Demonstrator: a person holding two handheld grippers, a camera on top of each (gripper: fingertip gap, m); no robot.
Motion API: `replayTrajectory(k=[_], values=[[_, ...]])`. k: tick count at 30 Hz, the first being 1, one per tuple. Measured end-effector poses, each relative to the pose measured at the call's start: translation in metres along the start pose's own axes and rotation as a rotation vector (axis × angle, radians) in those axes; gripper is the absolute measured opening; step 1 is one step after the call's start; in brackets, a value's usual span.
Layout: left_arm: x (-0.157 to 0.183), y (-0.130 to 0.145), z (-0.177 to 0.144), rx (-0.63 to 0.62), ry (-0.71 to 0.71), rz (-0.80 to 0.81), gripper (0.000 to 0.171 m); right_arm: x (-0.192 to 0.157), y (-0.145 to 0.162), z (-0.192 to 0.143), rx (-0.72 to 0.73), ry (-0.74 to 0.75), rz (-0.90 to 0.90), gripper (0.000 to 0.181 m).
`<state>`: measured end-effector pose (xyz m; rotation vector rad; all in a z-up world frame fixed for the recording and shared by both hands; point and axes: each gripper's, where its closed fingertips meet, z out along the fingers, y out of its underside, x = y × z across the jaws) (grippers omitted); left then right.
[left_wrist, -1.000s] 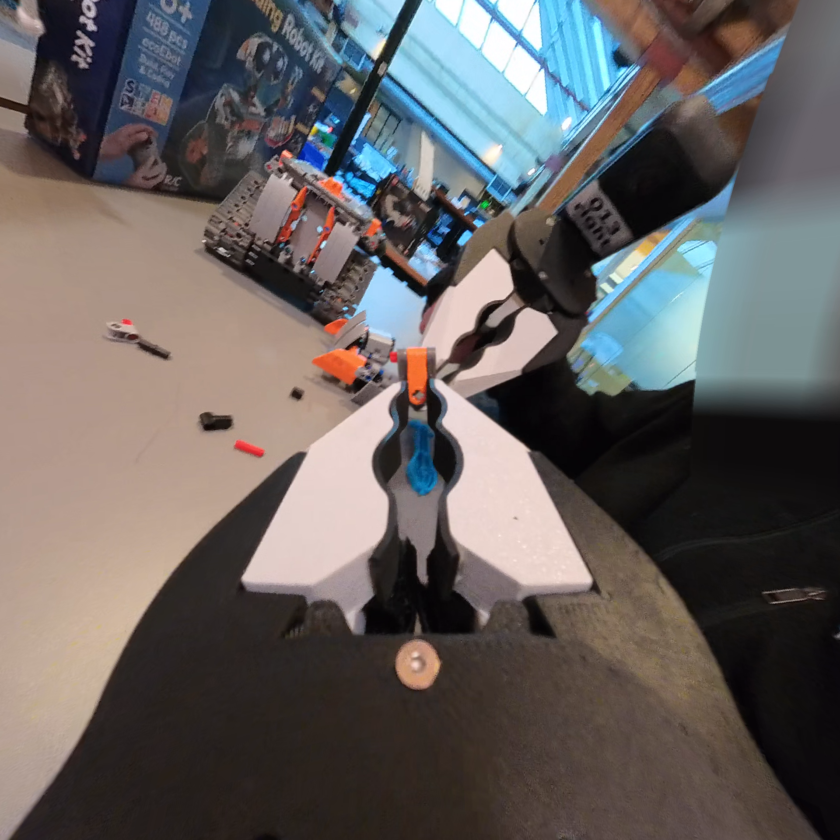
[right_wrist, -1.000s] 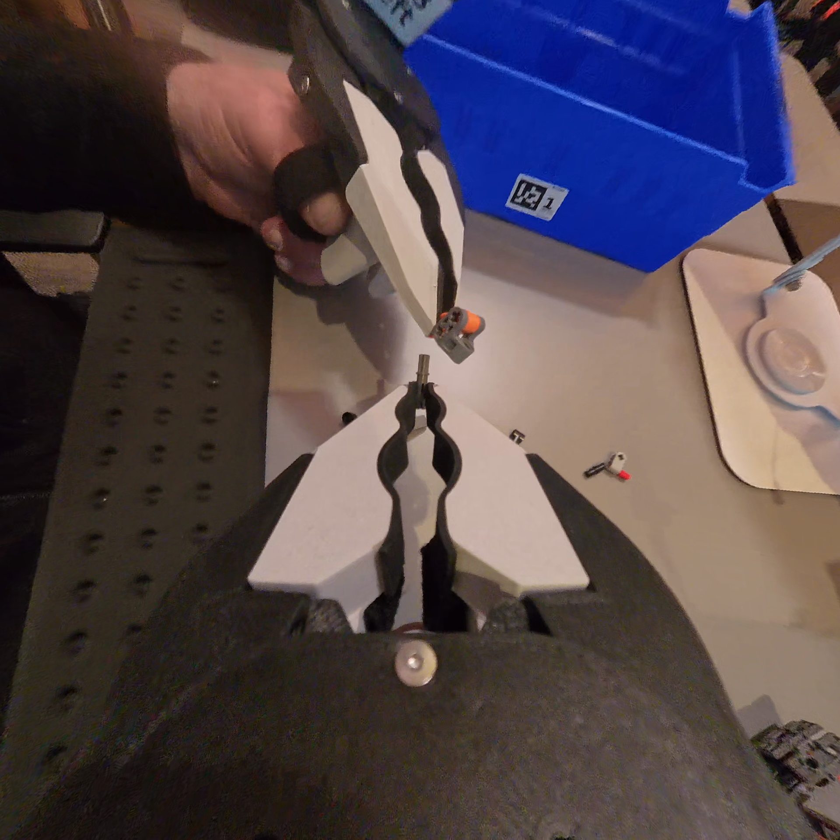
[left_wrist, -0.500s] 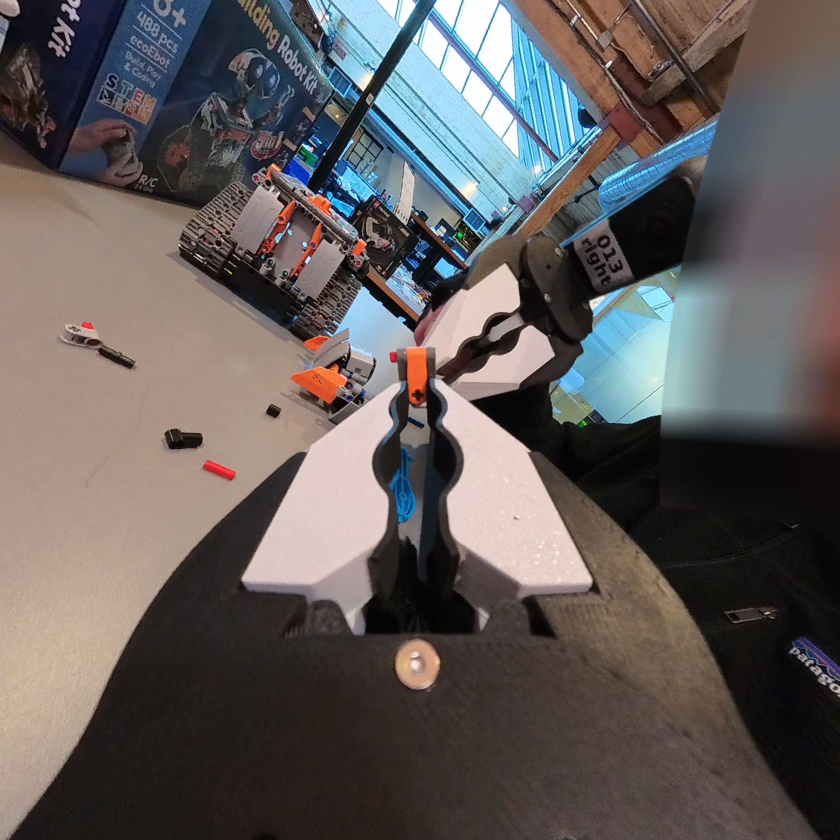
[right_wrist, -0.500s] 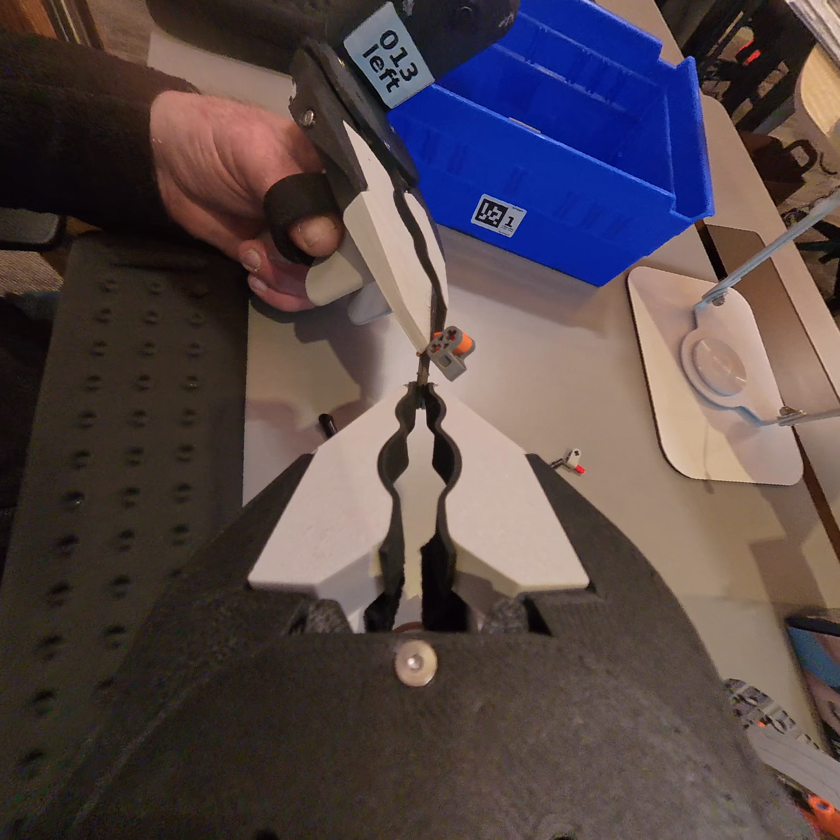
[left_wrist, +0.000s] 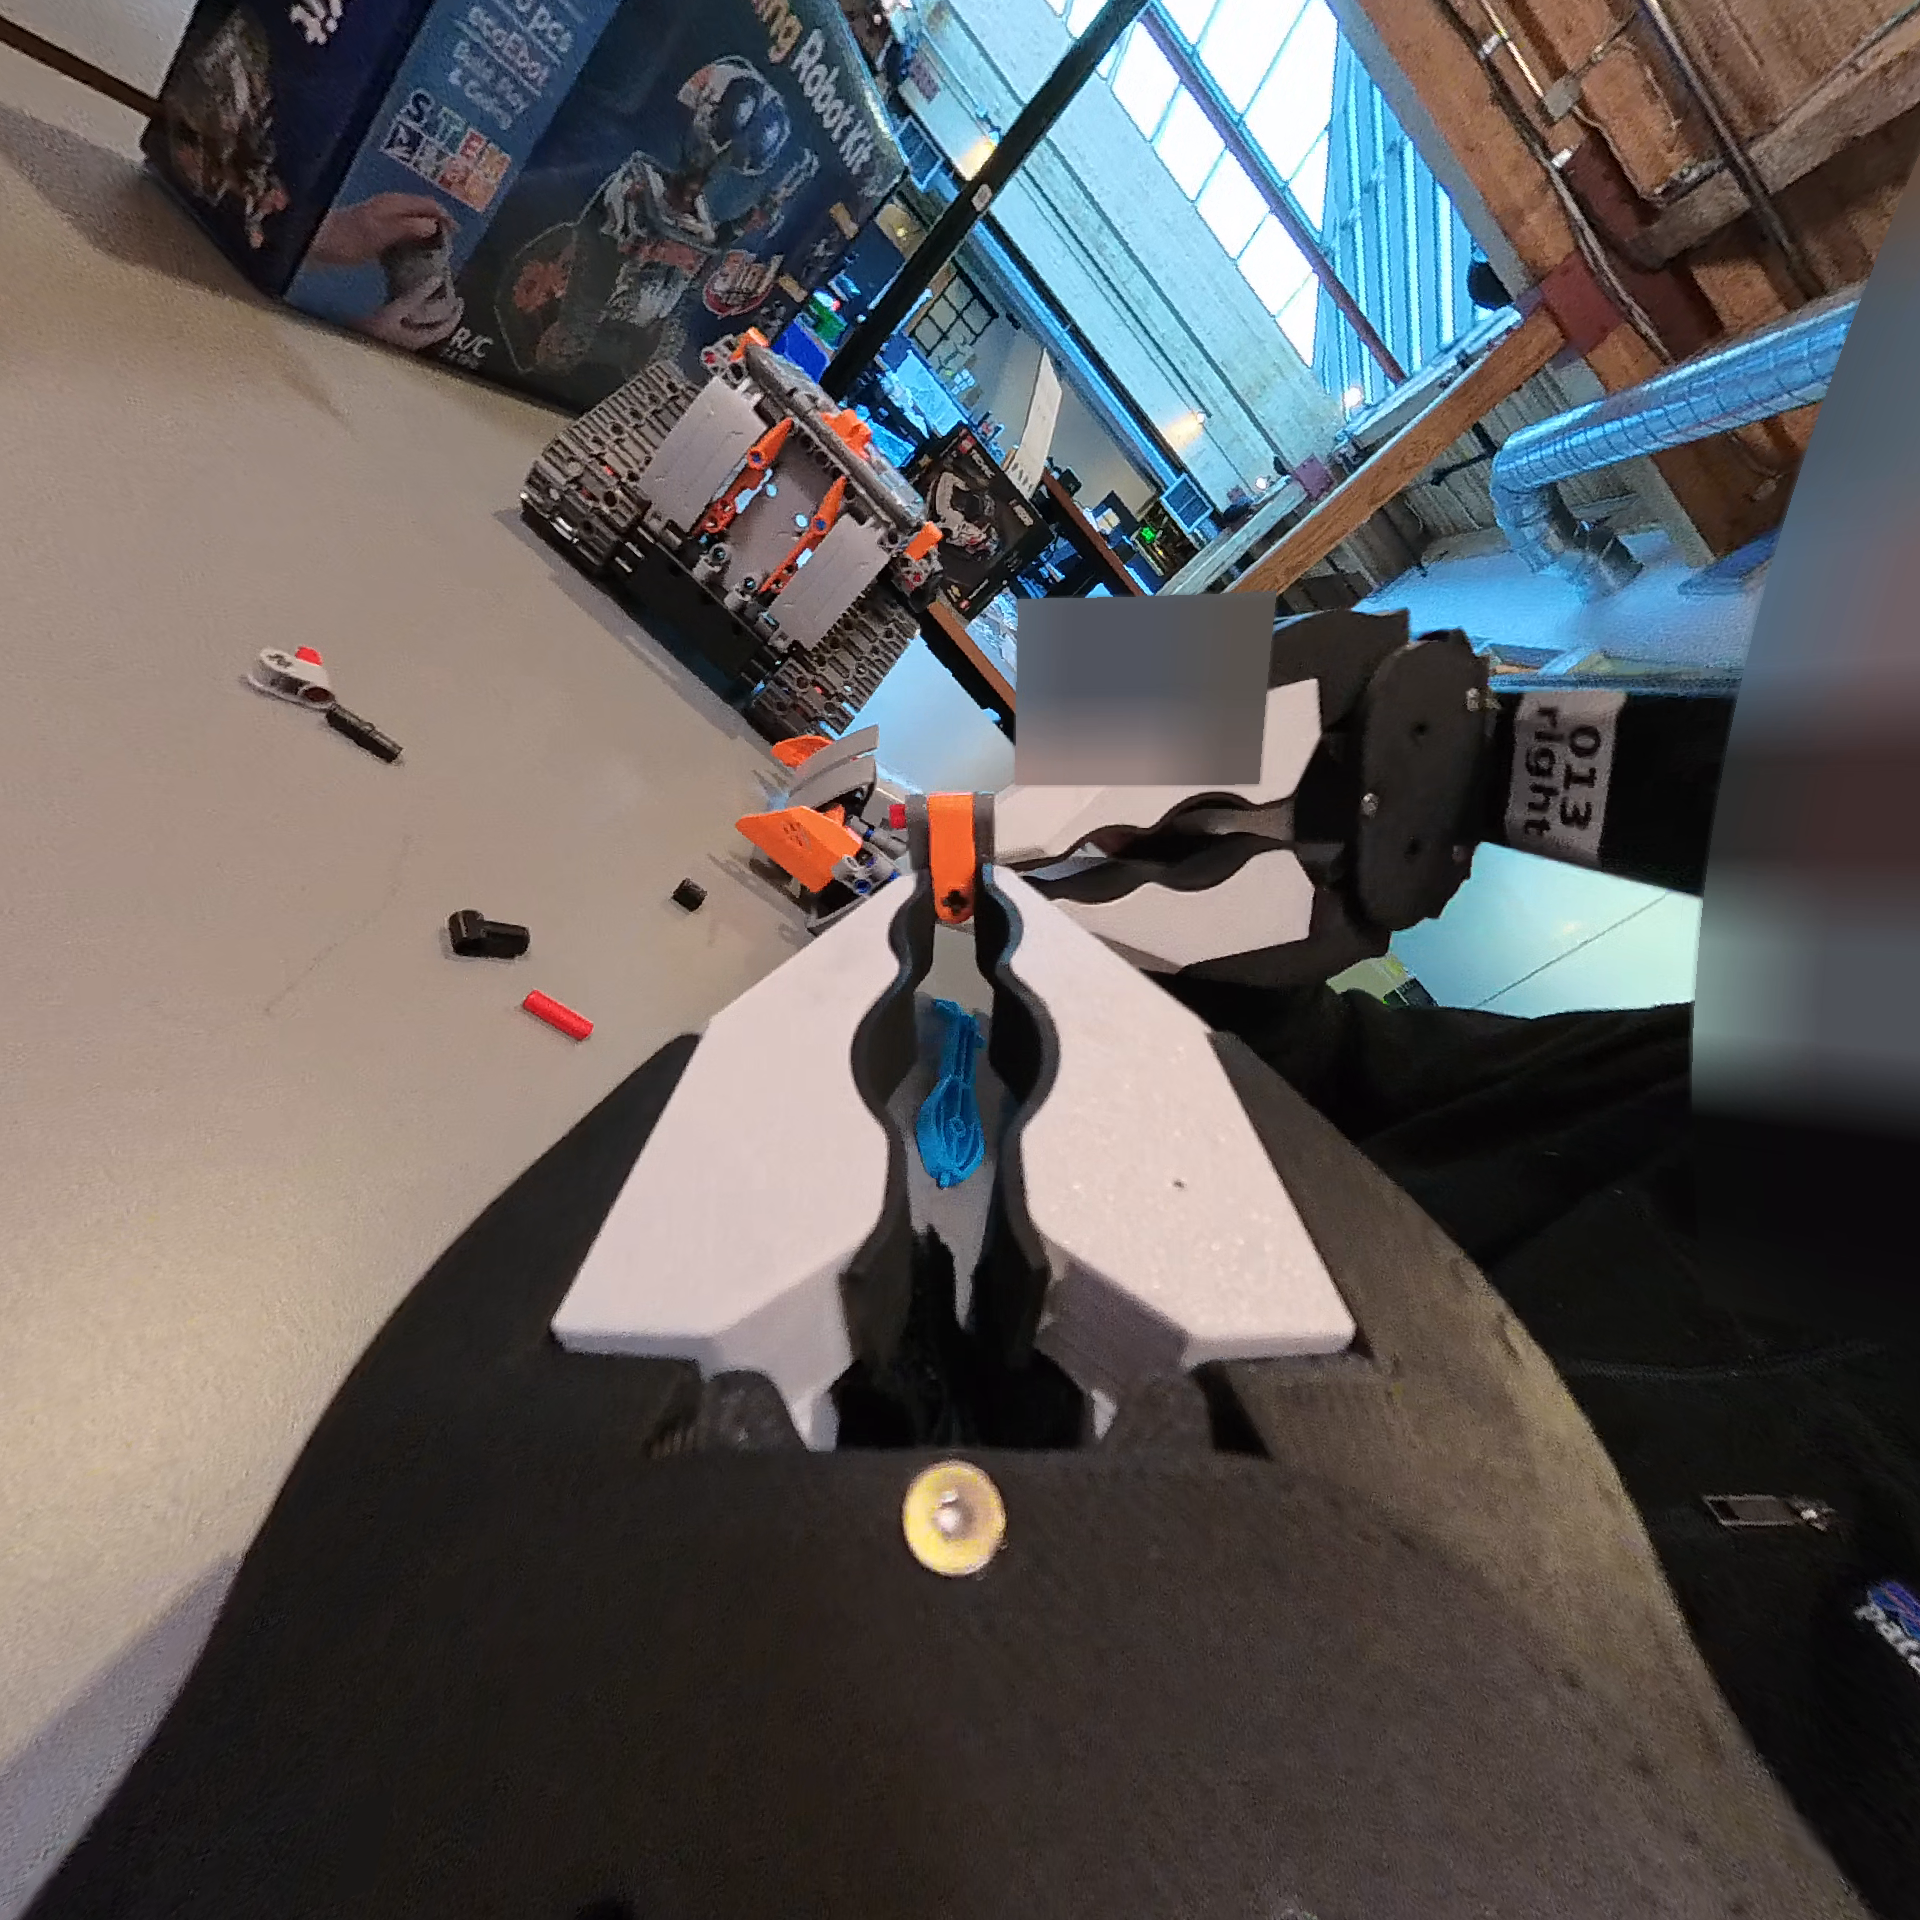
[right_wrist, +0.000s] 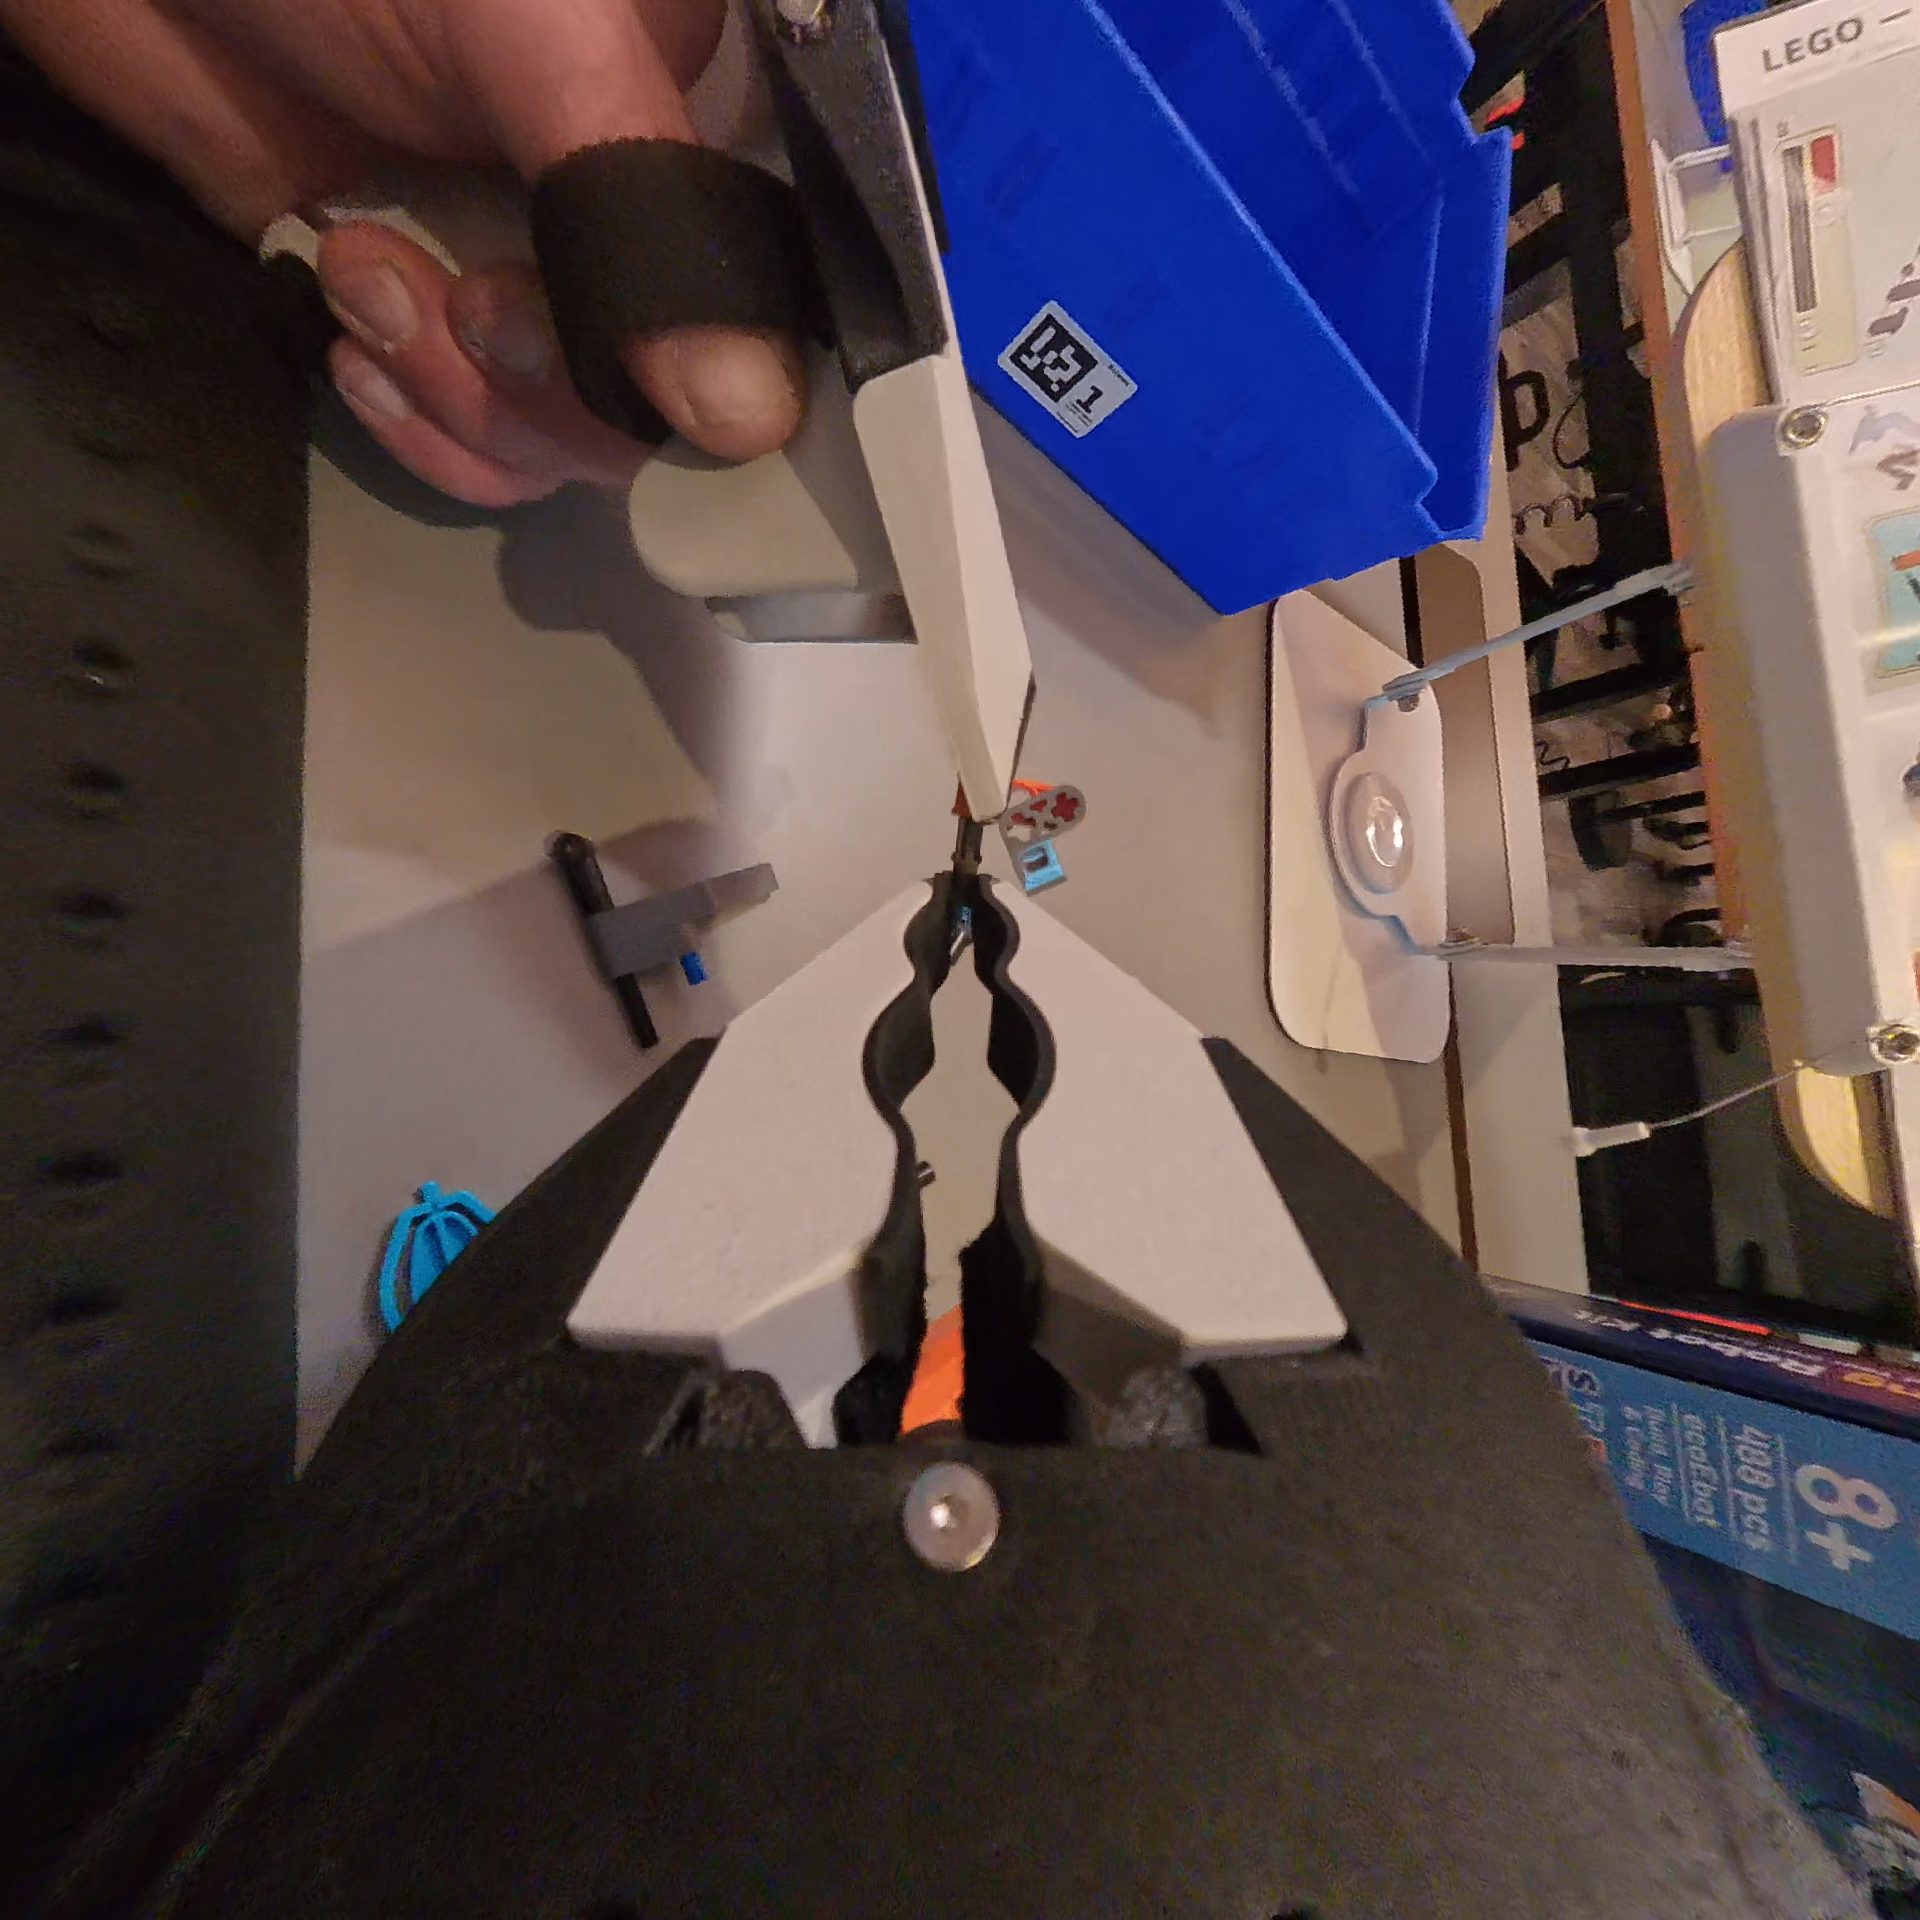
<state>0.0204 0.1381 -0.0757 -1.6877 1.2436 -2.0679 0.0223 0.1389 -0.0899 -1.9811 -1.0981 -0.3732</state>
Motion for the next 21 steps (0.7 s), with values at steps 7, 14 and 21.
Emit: replayTrajectory(k=[7, 14, 21], values=[[0.003, -0.009, 0.003, 0.046, -0.017, 0.067, 0.005, 0.008, -0.003, 0.000, -0.027, 0.210, -0.126, 0.000], [0.002, -0.010, 0.004, 0.054, -0.003, 0.069, 0.005, 0.009, -0.006, 0.003, -0.043, 0.320, -0.189, 0.000], [0.003, -0.016, 0.004, 0.086, 0.027, 0.024, 0.005, 0.013, -0.007, 0.002, -0.008, 0.329, -0.117, 0.000]])
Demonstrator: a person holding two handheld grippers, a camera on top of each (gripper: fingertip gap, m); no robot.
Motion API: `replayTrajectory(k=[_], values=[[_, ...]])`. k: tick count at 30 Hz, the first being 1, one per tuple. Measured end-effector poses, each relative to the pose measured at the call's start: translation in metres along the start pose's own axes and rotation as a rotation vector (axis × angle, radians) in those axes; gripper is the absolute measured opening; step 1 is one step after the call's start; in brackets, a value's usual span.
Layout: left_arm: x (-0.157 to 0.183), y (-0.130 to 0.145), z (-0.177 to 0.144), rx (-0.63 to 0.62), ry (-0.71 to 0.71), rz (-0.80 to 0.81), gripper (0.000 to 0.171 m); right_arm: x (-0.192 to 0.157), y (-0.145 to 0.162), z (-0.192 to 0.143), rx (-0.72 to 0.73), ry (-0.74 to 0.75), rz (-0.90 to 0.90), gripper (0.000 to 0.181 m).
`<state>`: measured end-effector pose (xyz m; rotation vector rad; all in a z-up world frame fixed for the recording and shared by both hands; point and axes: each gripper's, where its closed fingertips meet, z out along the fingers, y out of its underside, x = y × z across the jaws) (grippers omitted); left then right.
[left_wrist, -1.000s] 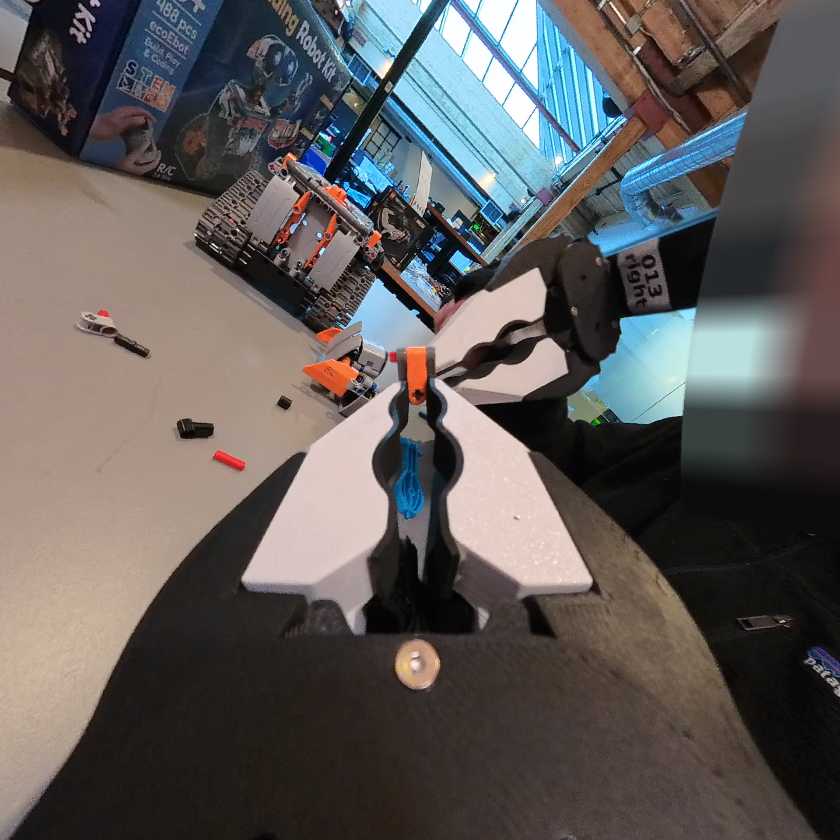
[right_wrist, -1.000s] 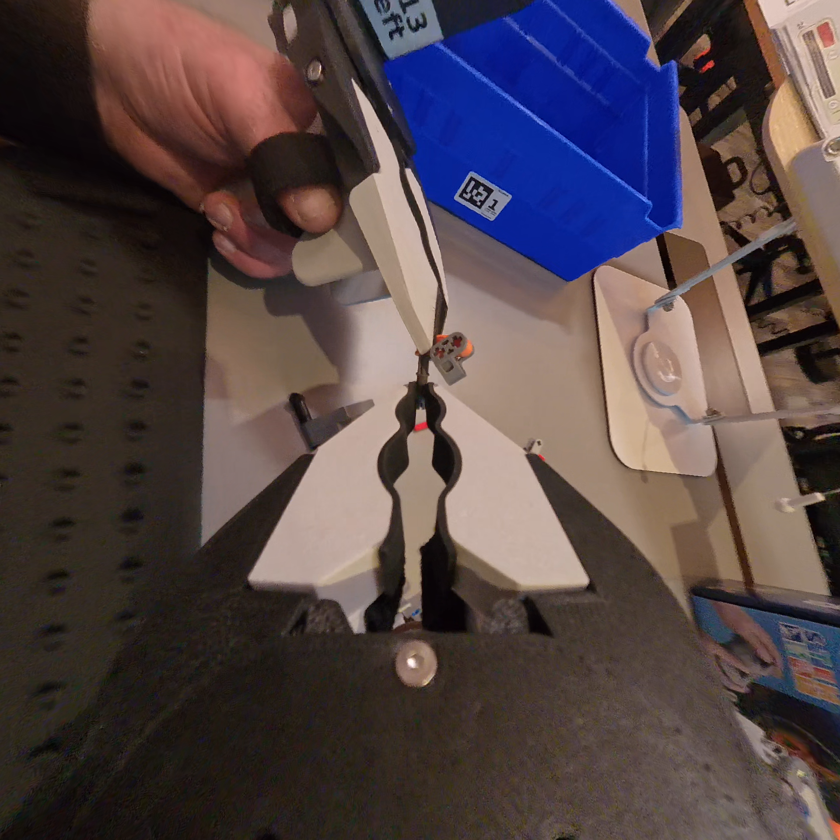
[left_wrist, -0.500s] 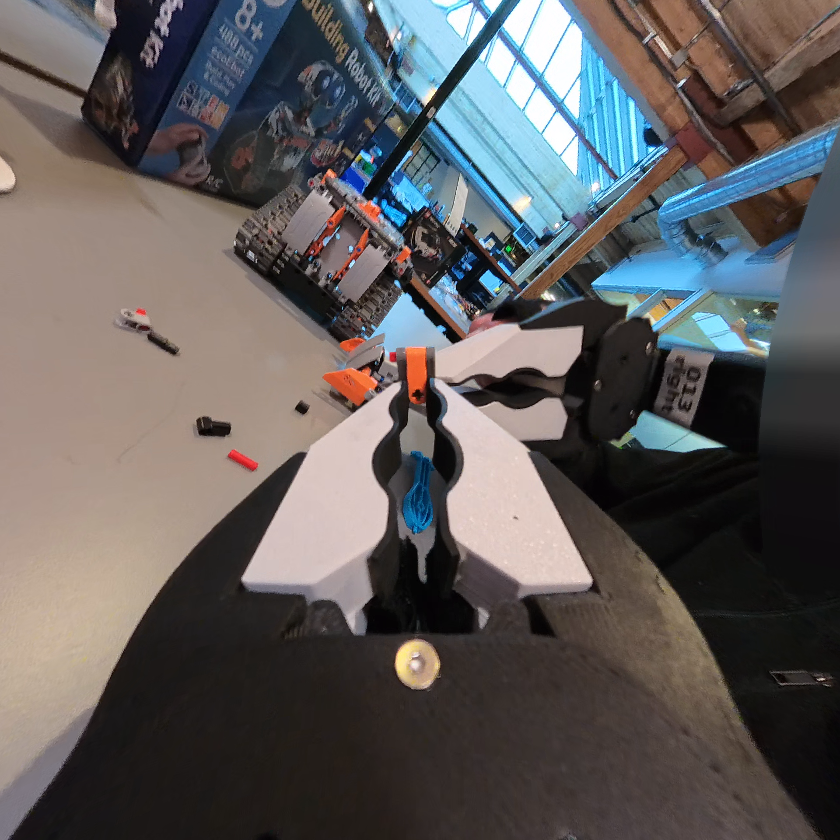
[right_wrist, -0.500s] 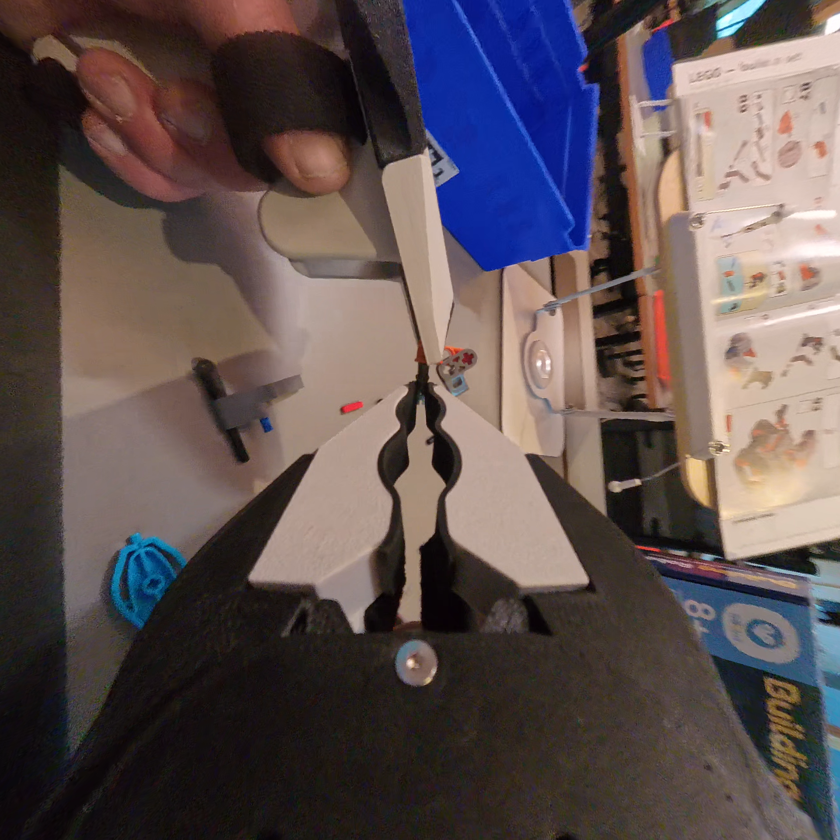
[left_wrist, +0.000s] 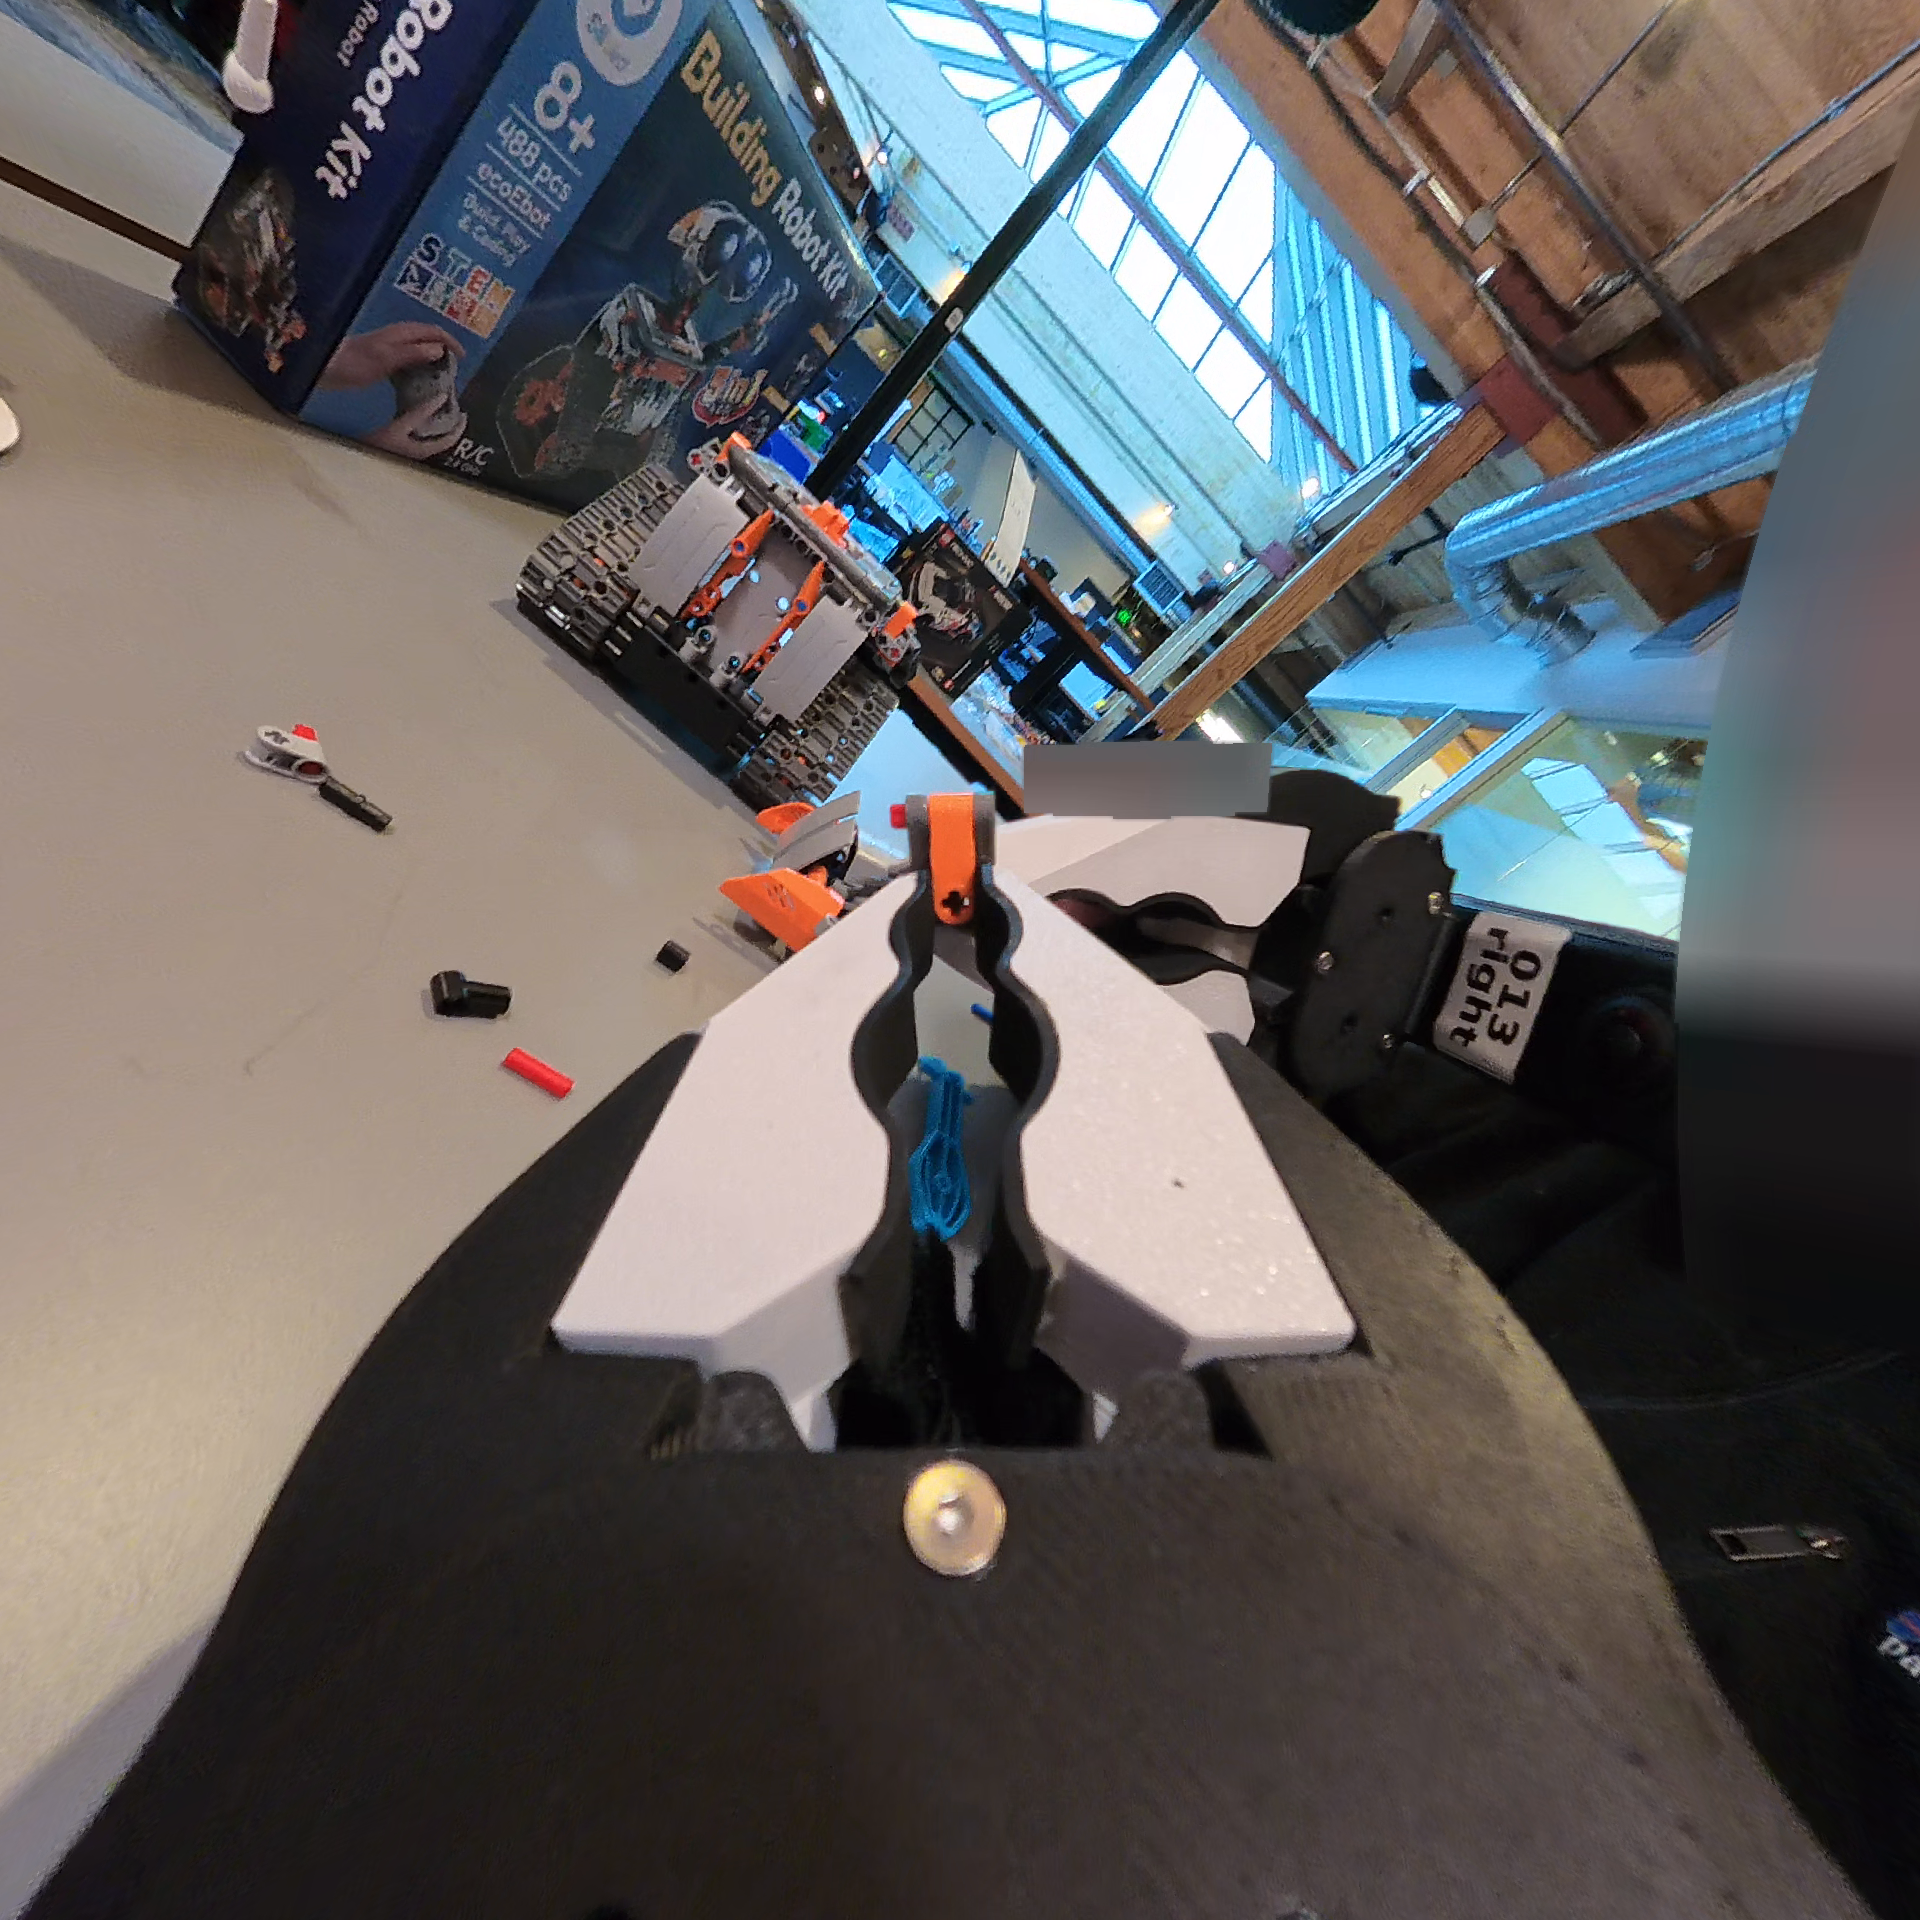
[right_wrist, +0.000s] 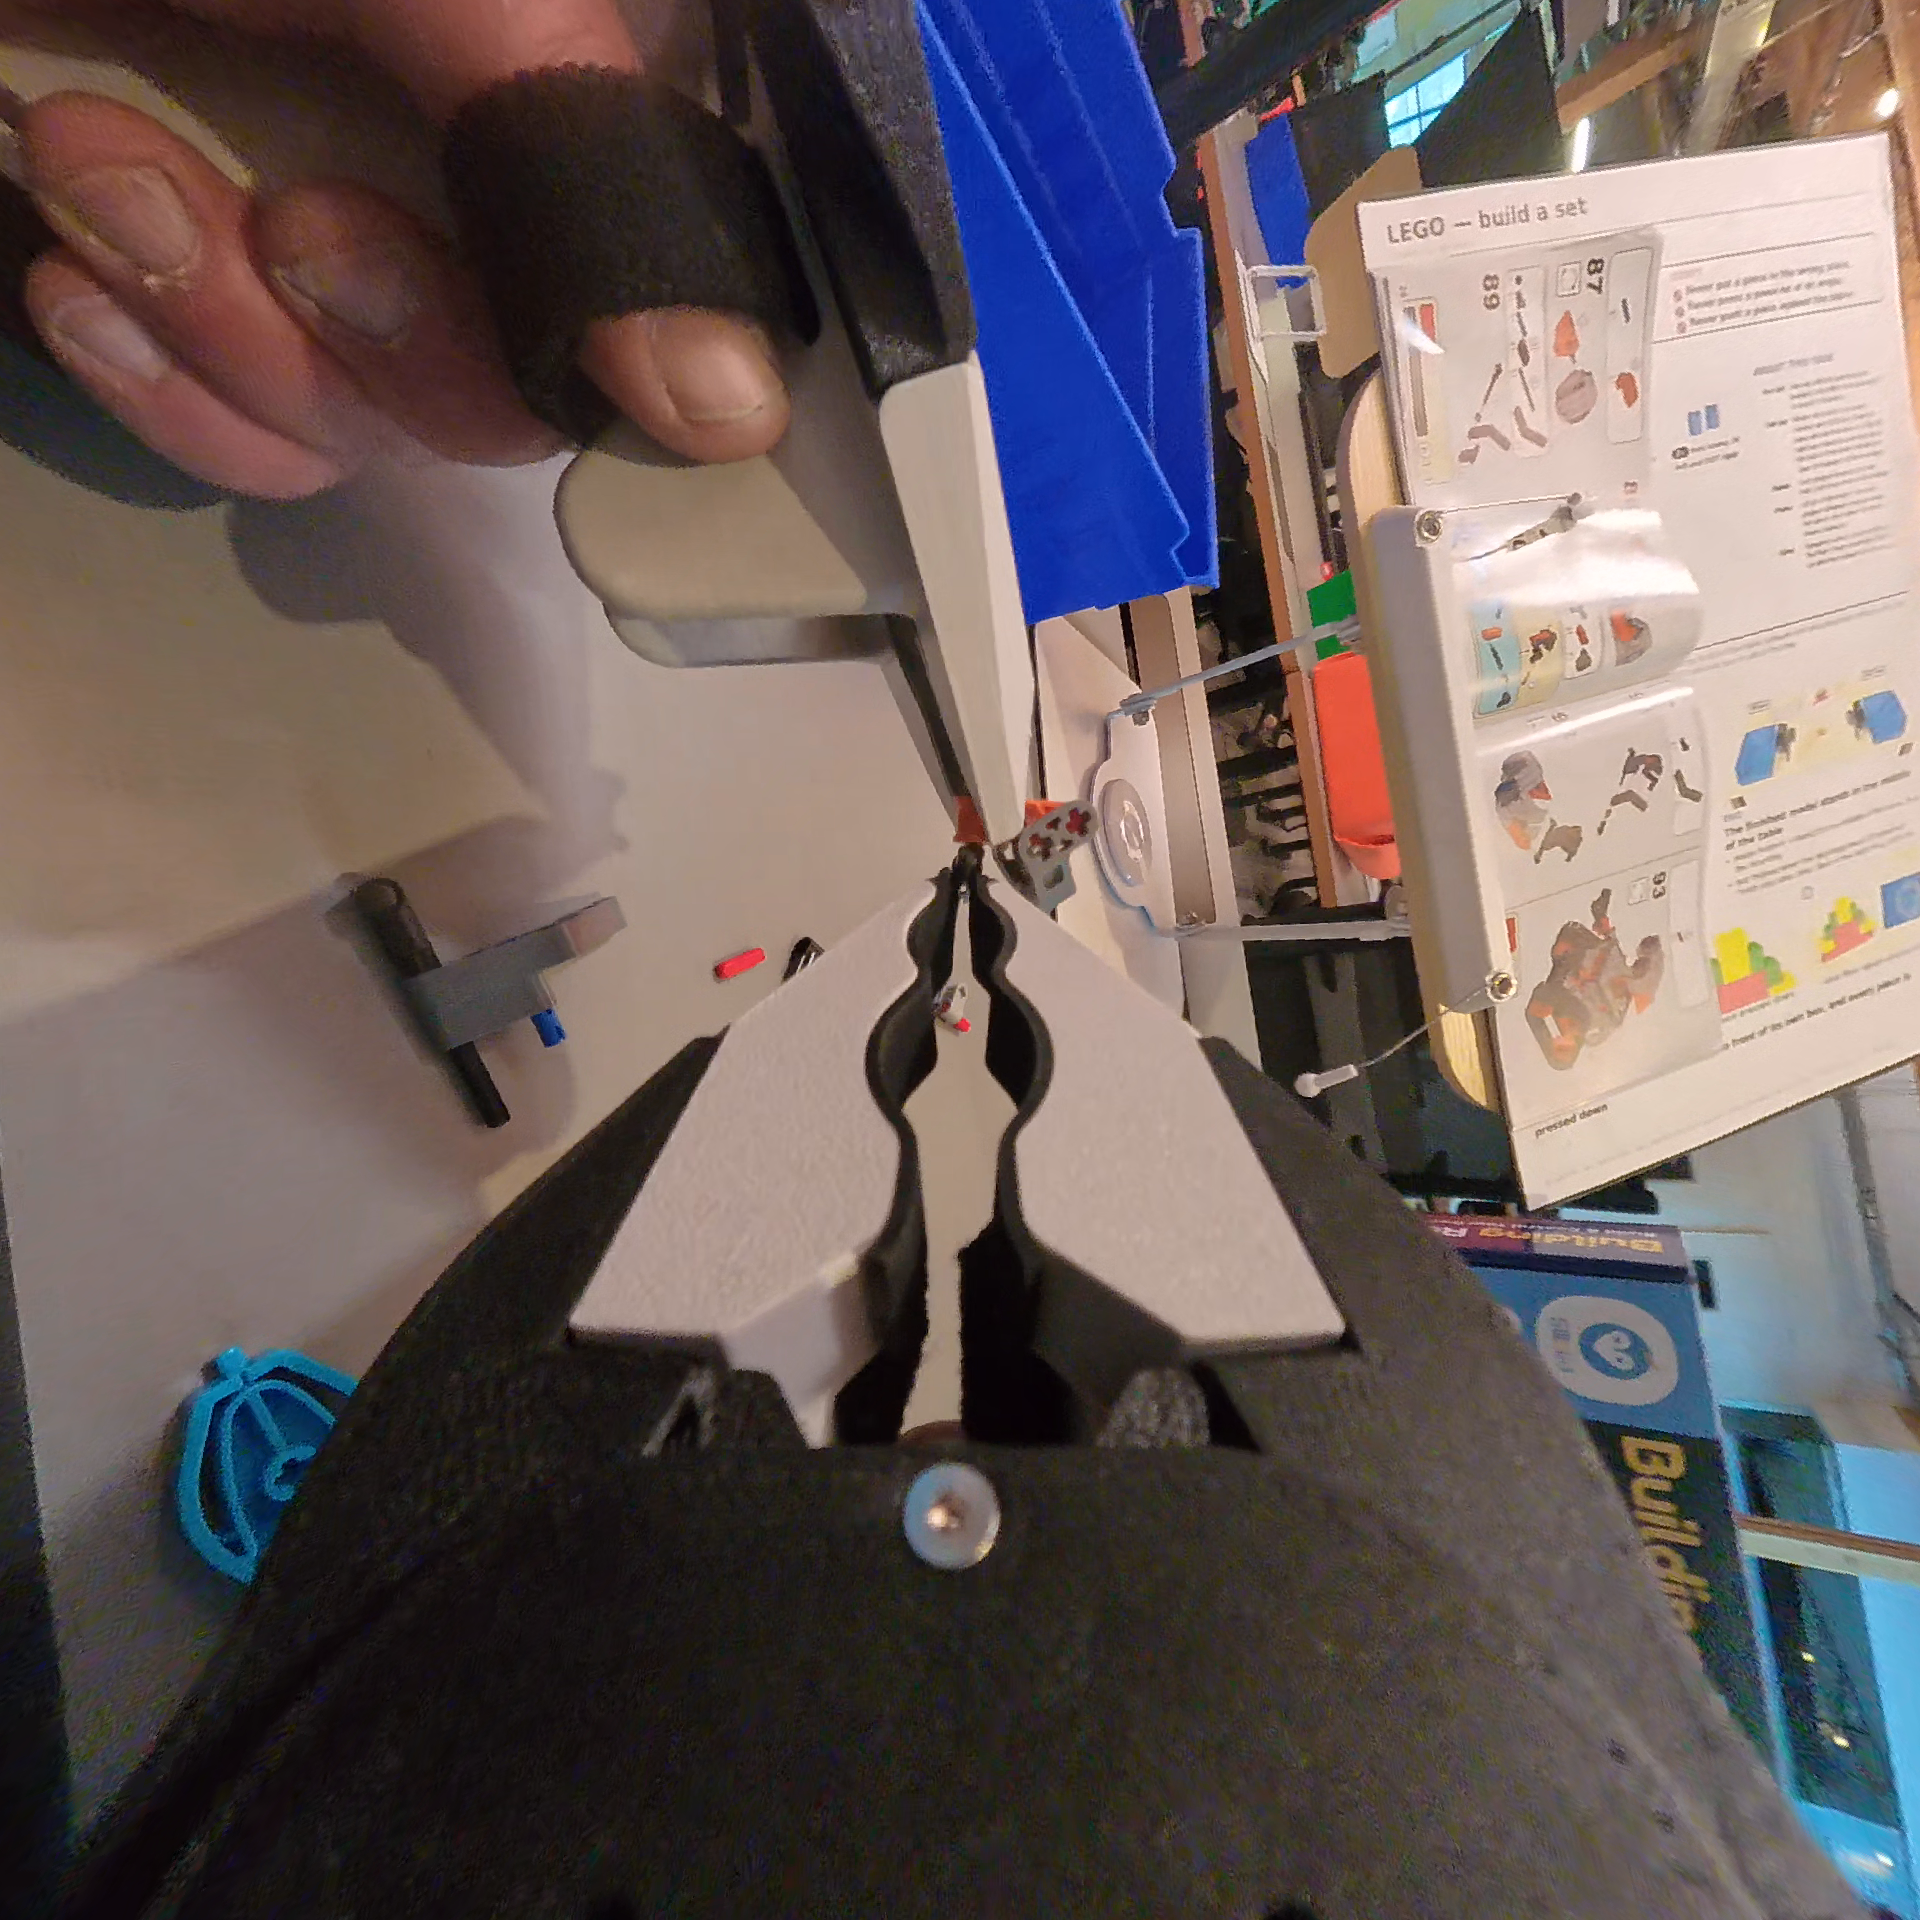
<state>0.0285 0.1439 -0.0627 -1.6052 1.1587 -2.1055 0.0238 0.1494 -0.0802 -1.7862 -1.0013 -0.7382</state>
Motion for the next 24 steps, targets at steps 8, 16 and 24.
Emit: replayTrajectory(k=[8, 16, 24], values=[[-0.003, -0.002, 0.000, 0.022, -0.039, 0.030, 0.005, -0.003, 0.001, -0.001, 0.071, -0.115, 0.166, 0.000], [-0.009, 0.000, -0.003, 0.012, -0.095, 0.037, 0.005, -0.009, 0.001, -0.002, 0.190, -0.359, 0.440, 0.000], [-0.002, 0.012, 0.000, -0.095, -0.126, 0.196, 0.005, -0.022, 0.003, 0.003, 0.171, -0.544, 0.587, 0.000]])
